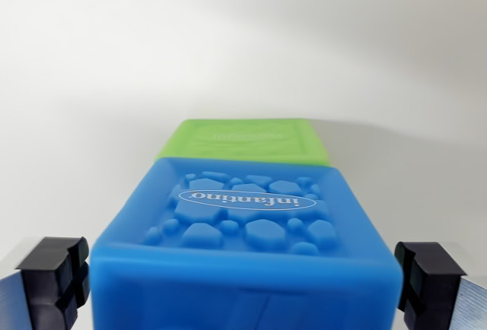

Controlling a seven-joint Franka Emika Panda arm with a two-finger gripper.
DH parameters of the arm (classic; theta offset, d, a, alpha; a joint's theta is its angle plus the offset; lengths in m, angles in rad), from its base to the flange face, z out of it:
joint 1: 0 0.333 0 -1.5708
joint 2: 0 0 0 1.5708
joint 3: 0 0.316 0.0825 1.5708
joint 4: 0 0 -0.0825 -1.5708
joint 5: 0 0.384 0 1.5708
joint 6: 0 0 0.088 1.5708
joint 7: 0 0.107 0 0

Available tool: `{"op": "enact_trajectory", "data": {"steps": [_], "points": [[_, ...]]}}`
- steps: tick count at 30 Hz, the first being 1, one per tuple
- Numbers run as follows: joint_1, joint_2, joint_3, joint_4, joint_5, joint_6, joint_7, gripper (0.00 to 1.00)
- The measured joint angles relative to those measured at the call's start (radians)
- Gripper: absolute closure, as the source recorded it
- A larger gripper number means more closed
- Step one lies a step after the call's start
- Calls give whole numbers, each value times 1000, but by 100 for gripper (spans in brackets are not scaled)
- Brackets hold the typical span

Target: Stack cube

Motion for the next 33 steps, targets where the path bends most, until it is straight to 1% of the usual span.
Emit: {"op": "enact_trajectory", "data": {"steps": [14,21,33], "points": [[0,-9,0,0,0,-8,0,0],[0,-39,0,-4,0,-31,0,0],[0,-110,1,-10,1,-95,0,0]]}}
